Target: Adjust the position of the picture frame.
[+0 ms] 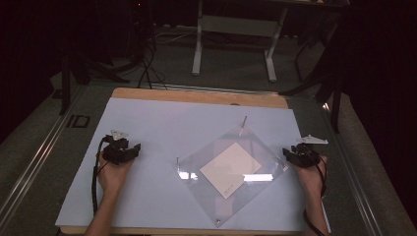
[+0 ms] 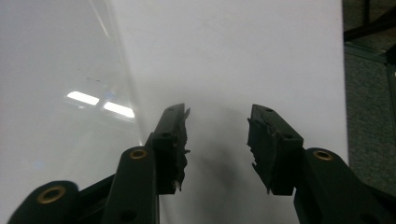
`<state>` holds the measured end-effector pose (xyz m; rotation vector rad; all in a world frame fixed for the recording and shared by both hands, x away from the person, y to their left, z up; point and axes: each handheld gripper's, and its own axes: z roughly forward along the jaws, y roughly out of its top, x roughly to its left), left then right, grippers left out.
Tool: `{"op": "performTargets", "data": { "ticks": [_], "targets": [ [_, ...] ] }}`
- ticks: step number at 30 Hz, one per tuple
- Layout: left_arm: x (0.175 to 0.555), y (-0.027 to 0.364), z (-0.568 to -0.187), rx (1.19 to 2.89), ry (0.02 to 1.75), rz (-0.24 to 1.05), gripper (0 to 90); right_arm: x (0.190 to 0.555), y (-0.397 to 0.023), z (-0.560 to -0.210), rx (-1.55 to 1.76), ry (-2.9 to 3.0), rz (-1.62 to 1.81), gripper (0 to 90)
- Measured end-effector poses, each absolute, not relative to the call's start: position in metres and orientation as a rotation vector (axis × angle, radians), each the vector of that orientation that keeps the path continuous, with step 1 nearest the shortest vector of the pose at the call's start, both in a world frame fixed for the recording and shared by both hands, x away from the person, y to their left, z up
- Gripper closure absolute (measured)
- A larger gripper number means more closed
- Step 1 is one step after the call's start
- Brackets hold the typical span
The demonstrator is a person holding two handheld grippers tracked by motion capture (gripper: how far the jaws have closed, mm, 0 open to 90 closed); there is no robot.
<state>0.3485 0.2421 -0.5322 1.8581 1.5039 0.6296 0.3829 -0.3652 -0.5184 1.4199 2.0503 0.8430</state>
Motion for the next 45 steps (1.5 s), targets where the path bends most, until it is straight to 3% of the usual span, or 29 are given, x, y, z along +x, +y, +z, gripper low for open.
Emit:
{"op": "performTargets", "data": {
  "ticks": [12, 31, 45],
  "targets": [
    [0.331, 0.229, -0.522, 1.868, 1.406, 0.6, 50.5, 0.381, -0.355, -0.518, 1.349, 2.107, 0.844, 59.9],
    [0.308, 0.202, -0.511, 1.933, 1.249, 0.549, 50.9, 0.386, -0.338, -0.51, 1.291, 2.148, 0.914, 51.4],
    [0.296, 0.182, -0.51, 1.992, 1.14, 0.492, 50.4, 0.401, -0.324, -0.499, 1.229, 2.2, 0.959, 55.5]
  ]
}}
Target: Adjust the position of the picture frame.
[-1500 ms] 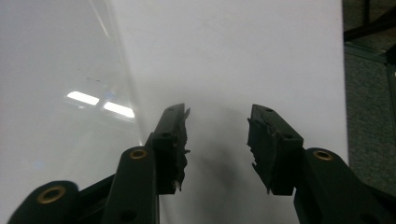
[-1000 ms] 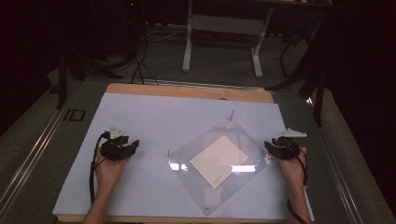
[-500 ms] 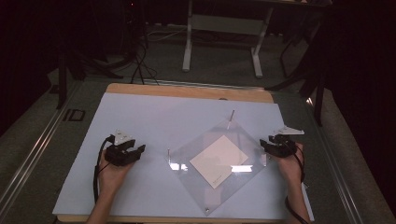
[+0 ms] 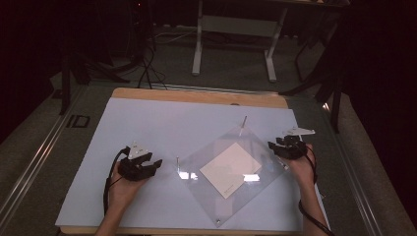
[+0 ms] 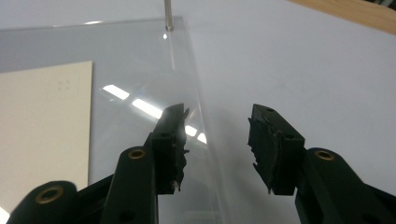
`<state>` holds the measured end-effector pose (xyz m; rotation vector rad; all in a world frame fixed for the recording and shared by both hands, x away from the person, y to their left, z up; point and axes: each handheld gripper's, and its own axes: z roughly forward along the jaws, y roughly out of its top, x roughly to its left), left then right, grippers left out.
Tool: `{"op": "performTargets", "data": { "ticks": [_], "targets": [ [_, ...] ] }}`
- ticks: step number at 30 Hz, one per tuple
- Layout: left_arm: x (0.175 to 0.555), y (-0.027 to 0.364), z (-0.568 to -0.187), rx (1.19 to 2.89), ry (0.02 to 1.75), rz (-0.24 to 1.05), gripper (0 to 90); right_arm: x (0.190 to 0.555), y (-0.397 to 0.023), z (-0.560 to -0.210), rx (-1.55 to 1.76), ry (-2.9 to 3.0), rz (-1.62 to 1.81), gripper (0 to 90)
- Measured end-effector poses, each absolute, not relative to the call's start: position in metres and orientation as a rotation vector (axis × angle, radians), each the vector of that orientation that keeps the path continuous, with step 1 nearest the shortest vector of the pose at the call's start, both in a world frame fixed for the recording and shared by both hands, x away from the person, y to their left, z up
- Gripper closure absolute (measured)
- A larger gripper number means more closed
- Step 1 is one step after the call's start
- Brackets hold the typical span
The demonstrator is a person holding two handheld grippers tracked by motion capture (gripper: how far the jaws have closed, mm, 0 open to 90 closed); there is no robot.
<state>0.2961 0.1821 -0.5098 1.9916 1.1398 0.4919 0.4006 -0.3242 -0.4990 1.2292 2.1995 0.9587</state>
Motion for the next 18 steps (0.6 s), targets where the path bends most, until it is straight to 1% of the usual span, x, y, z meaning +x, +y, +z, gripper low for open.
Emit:
{"op": "performTargets", "data": {
  "ticks": [9, 18],
  "targets": [
    [0.292, 0.169, -0.507, 2.013, 1.087, 0.474, 51.3, 0.413, -0.317, -0.492, 1.199, 2.215, 0.989, 55.7],
    [0.29, 0.157, -0.508, 2.032, 1.046, 0.447, 52.4, 0.422, -0.31, -0.492, 1.188, 2.225, 1.021, 57.0]
  ]
}}
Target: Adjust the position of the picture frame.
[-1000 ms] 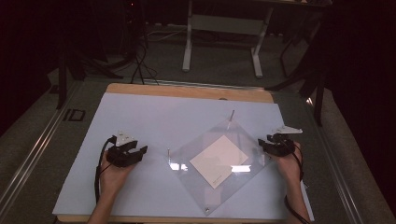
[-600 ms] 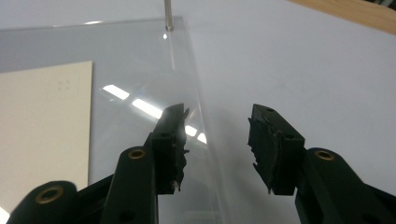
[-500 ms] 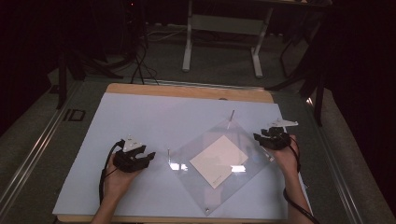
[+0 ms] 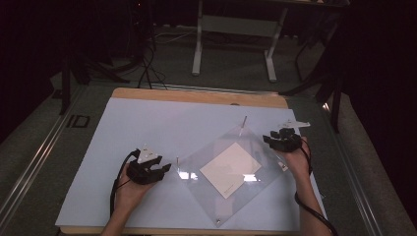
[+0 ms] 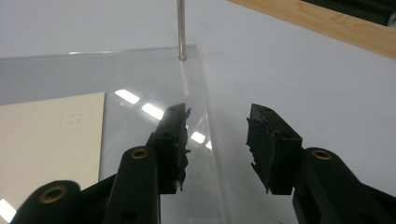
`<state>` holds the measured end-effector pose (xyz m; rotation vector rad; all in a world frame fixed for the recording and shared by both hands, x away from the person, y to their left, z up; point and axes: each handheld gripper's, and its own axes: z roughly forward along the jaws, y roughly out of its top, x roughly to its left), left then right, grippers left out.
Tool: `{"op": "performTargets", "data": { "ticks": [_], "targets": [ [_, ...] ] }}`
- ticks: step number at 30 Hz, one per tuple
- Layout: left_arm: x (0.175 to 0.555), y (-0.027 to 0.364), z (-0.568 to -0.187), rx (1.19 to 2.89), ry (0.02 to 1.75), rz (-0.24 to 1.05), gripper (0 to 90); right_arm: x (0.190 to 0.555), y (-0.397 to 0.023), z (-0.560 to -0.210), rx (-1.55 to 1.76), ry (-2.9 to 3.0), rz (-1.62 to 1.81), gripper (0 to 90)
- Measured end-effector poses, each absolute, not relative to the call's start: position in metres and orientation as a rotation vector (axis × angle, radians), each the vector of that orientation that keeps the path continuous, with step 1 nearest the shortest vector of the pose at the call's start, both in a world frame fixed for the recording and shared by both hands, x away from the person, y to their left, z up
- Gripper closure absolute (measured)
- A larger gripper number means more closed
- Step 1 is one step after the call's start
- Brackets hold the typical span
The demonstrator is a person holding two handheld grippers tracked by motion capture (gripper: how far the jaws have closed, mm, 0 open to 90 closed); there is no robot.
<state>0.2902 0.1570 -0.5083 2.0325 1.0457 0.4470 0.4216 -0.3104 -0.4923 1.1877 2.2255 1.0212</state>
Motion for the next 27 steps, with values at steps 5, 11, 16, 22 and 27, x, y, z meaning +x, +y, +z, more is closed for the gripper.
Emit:
{"op": "performTargets", "data": {
  "ticks": [5, 11, 16, 22, 27],
  "targets": [
    [0.291, 0.149, -0.51, 2.047, 1.024, 0.432, 53.8, 0.426, -0.304, -0.494, 1.177, 2.23, 1.028, 57.0],
    [0.293, 0.143, -0.512, 2.055, 1.019, 0.422, 56.3, 0.431, -0.296, -0.494, 1.164, 2.236, 1.029, 57.0],
    [0.295, 0.14, -0.514, 2.059, 1.013, 0.418, 57.7, 0.434, -0.292, -0.493, 1.156, 2.238, 1.042, 57.5],
    [0.298, 0.136, -0.516, 2.059, 1.005, 0.408, 58.9, 0.439, -0.291, -0.494, 1.154, 2.237, 1.053, 59.0],
    [0.301, 0.13, -0.518, 2.061, 0.995, 0.403, 60.1, 0.443, -0.289, -0.495, 1.152, 2.236, 1.068, 60.7]
  ]
}}
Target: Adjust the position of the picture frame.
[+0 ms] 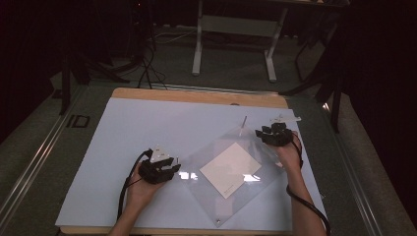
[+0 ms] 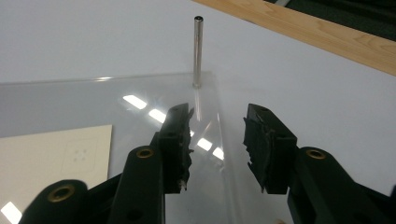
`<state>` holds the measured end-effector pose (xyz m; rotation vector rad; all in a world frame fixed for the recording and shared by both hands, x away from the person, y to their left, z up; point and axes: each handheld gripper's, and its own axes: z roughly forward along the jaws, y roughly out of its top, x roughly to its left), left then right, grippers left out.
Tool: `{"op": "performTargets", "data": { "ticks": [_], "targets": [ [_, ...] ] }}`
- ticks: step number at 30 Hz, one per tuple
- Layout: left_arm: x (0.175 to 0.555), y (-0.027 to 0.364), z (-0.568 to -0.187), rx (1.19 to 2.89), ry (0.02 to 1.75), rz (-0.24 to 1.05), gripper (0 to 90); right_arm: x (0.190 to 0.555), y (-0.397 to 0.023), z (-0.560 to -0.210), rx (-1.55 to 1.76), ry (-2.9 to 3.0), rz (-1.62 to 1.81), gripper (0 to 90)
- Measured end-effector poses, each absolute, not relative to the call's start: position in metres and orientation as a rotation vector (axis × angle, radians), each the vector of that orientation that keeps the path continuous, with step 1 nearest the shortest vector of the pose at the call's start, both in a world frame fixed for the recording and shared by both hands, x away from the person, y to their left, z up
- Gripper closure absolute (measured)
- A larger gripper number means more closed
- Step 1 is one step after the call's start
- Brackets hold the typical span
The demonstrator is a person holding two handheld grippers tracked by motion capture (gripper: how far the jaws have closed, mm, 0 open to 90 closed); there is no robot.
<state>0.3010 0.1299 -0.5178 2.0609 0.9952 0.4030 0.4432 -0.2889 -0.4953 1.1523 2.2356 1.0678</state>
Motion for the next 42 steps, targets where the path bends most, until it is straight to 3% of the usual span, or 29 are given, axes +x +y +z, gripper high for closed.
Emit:
{"op": "performTargets", "data": {
  "ticks": [32, 42],
  "targets": [
    [0.31, 0.12, -0.529, 2.084, 0.988, 0.388, 66.3, 0.482, -0.262, -0.497, 1.114, 2.244, 1.106, 65.3],
    [0.312, 0.118, -0.531, 2.073, 0.993, 0.39, 75.2, 0.493, -0.25, -0.502, 1.127, 2.236, 1.094, 71.5]
  ]
}}
